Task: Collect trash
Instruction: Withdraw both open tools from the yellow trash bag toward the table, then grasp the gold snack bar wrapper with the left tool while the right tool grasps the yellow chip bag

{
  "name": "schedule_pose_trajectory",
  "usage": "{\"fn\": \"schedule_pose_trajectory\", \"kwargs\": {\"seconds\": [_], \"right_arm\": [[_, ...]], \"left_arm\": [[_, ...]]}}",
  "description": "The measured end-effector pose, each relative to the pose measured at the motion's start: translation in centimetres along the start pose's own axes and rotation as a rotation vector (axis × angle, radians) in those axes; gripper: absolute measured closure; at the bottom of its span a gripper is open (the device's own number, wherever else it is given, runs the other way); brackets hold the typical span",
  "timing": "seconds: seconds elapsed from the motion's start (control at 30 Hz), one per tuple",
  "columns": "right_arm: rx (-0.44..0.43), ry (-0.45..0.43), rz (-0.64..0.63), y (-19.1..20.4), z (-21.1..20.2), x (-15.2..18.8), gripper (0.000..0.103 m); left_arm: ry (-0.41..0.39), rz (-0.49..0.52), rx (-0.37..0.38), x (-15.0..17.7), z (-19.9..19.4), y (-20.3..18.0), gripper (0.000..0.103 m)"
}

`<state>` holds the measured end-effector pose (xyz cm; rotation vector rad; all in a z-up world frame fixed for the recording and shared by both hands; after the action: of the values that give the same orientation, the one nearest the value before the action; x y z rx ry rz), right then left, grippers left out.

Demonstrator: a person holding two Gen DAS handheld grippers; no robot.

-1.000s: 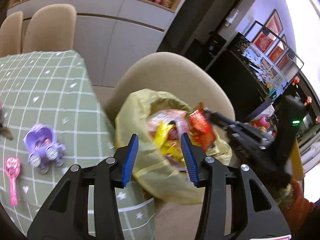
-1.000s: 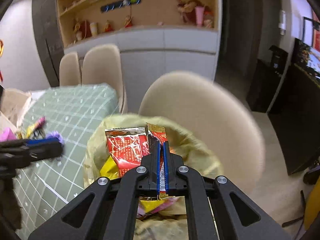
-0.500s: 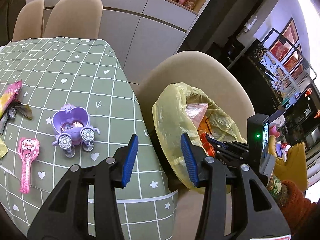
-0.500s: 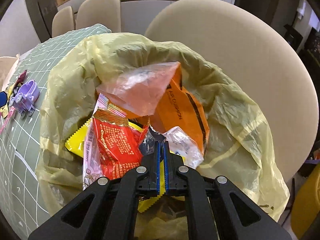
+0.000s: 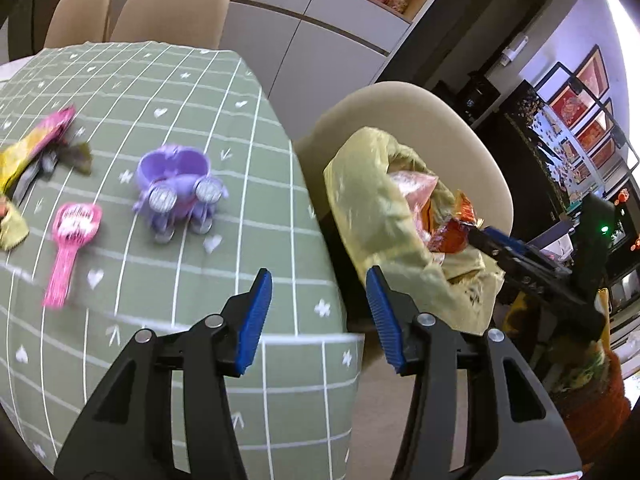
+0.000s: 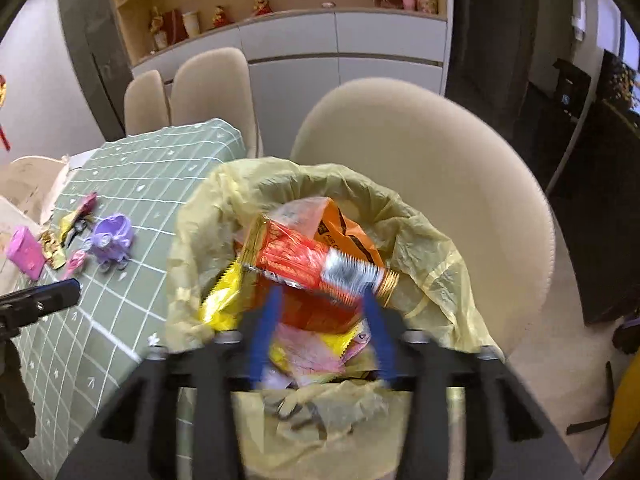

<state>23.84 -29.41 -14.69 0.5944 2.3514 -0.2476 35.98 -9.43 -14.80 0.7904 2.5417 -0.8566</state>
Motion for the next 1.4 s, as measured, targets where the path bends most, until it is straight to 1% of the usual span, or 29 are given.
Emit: {"fn": "schedule_pose_trajectory", "kwargs": {"seconds": [0.07, 0.17, 0.27, 0.33, 0.37, 0.4, 0.5, 0.57, 0.7, 0.8, 0.83, 0.97, 1.1, 1.2, 1.27, 1.33, 1.4], "right_arm": [[0.011, -0.010, -0.005, 0.2, -0.8, 0.2, 0.054], [-0.005, -0.007, 0.018, 0.5, -1.7, 0.8, 0.054], [-0.064, -0.010, 0.043, 1.6, -2.3, 1.2, 0.054], [-0.142, -0.019, 0.059, 3.1, -3.0, 1.3, 0.054], [-0.163, -0.036, 0.062, 3.7, -3.4, 1.2, 0.054], [-0.183, -0.074, 0.061, 4.6, -4.2, 0.9, 0.054], [-0.234, -0.135, 0.032, 7.4, -5.8, 0.1, 0.054], [-0.259, -0.147, 0.022, 9.0, -6.2, -0.3, 0.054], [-0.304, -0.127, 0.021, 12.8, -5.2, -0.9, 0.054], [-0.310, -0.108, 0.028, 15.6, -4.3, -0.8, 0.054], [-0.315, -0.104, 0.026, 16.6, -4.0, -0.8, 0.054], [-0.318, -0.096, 0.010, 20.2, -3.0, -0.8, 0.054], [-0.288, -0.085, -0.018, 23.1, -2.2, -0.8, 0.054], [-0.264, -0.069, -0.053, 24.1, -1.4, -0.8, 0.054], [-0.253, -0.059, -0.072, 24.3, -0.8, -0.9, 0.054], [-0.226, -0.064, -0.087, 24.0, -0.2, -1.3, 0.054], [-0.214, -0.079, -0.089, 23.6, 0.4, -2.0, 0.054]], "left_arm": [[-0.001, -0.005, 0.001, 0.8, -0.6, -0.1, 0.056], [-0.007, 0.002, 0.000, 1.8, -1.7, -0.2, 0.056], [-0.020, -0.003, -0.020, 3.0, -3.3, 0.6, 0.056], [-0.028, -0.016, -0.039, 3.7, -4.7, 1.8, 0.056], [-0.036, -0.020, -0.050, 4.0, -5.4, 2.4, 0.056], [-0.044, -0.024, -0.062, 4.2, -6.1, 3.1, 0.056], [-0.075, -0.062, -0.120, 4.6, -8.8, 6.8, 0.056], [-0.092, -0.093, -0.153, 5.0, -10.2, 8.9, 0.056], [-0.129, -0.167, -0.212, 5.0, -12.7, 13.8, 0.056], [-0.152, -0.224, -0.232, 4.4, -13.8, 17.2, 0.056], [-0.160, -0.243, -0.234, 4.0, -14.0, 18.0, 0.053], [-0.201, -0.317, -0.221, 1.2, -13.6, 21.4, 0.052], [-0.215, -0.396, -0.233, -2.0, -11.0, 24.3, 0.052], [-0.206, -0.442, -0.274, -4.4, -8.1, 26.5, 0.052], [-0.189, -0.464, -0.323, -5.1, -6.6, 27.6, 0.052], [-0.180, -0.489, -0.355, -5.8, -5.4, 28.8, 0.052], [-0.204, -0.466, -0.391, -6.5, -5.0, 29.2, 0.052]]}}
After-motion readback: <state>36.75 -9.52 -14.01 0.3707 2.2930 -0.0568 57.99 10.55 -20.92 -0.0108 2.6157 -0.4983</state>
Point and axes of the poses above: each gripper's, at about its wrist camera, not at the fingertips, and z roughly the way its jaws point, y to its left, x to its underside, the point moved 7 cm from there along z, roughly the way its jaws point, and after that the axes turned 4 degrees about -z, right-handed, at the moved point
